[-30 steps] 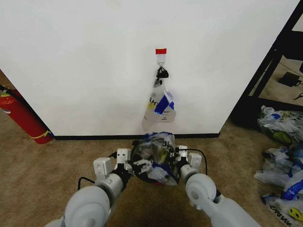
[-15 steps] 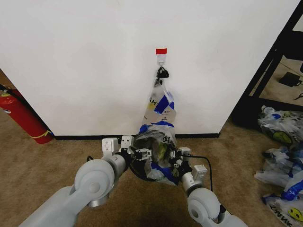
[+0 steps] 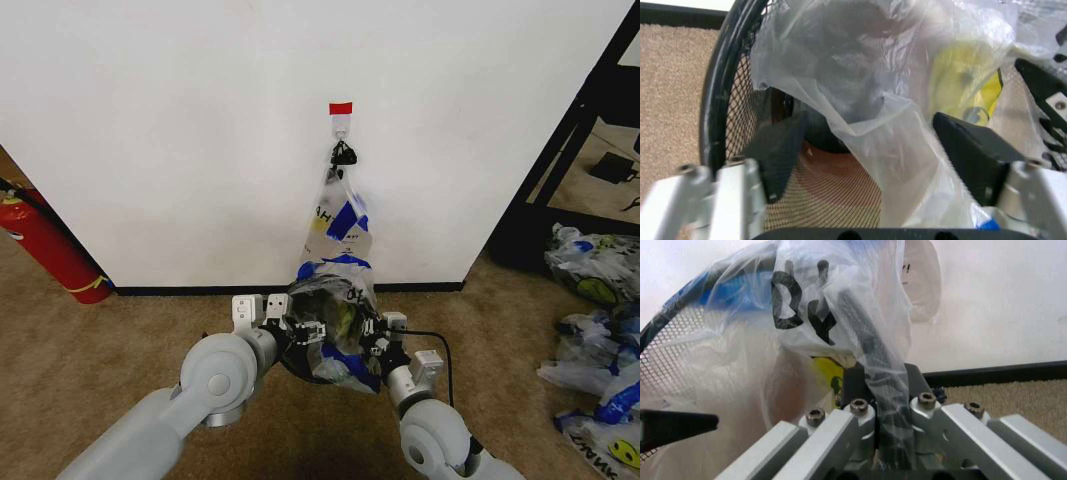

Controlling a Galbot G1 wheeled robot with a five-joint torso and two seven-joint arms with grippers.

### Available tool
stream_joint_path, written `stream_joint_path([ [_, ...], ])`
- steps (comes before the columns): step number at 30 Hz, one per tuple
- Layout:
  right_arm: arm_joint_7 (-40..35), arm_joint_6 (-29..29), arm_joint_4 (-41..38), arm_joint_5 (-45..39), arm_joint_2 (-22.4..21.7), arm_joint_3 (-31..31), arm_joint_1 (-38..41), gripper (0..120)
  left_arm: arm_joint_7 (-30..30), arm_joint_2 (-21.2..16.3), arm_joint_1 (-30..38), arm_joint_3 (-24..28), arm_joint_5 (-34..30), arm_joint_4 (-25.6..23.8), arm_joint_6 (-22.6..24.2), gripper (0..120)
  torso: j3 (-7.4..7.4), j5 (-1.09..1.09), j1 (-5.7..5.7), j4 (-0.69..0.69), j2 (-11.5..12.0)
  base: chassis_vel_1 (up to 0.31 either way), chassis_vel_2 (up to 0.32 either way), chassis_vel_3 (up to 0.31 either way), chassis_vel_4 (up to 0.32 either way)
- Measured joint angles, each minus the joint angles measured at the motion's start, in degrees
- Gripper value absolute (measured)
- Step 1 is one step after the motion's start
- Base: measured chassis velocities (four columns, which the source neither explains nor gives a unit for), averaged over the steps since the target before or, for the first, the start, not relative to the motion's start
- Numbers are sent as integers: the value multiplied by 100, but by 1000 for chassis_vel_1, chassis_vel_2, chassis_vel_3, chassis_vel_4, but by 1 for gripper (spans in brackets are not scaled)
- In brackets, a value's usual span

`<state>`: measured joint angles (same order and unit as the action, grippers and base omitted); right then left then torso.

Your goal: Pick up the garbage bag from the wall and place it over the trash bin.

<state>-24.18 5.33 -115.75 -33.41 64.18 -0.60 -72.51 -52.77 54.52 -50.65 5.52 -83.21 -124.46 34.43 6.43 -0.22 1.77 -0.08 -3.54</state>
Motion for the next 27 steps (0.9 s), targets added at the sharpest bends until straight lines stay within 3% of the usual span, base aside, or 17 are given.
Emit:
stream_joint_path([
  [20,-44,9,-3,-18,-10,-15,-50,0,72,31,-68,31,119,38,-182,0,0,0,0,0,0,0,0,0,0],
  [27,-46,-52,104,17,20,-38,-52,0,174,-117,-200,-205,215,-176,-200,0,0,0,0,0,0,0,0,0,0],
])
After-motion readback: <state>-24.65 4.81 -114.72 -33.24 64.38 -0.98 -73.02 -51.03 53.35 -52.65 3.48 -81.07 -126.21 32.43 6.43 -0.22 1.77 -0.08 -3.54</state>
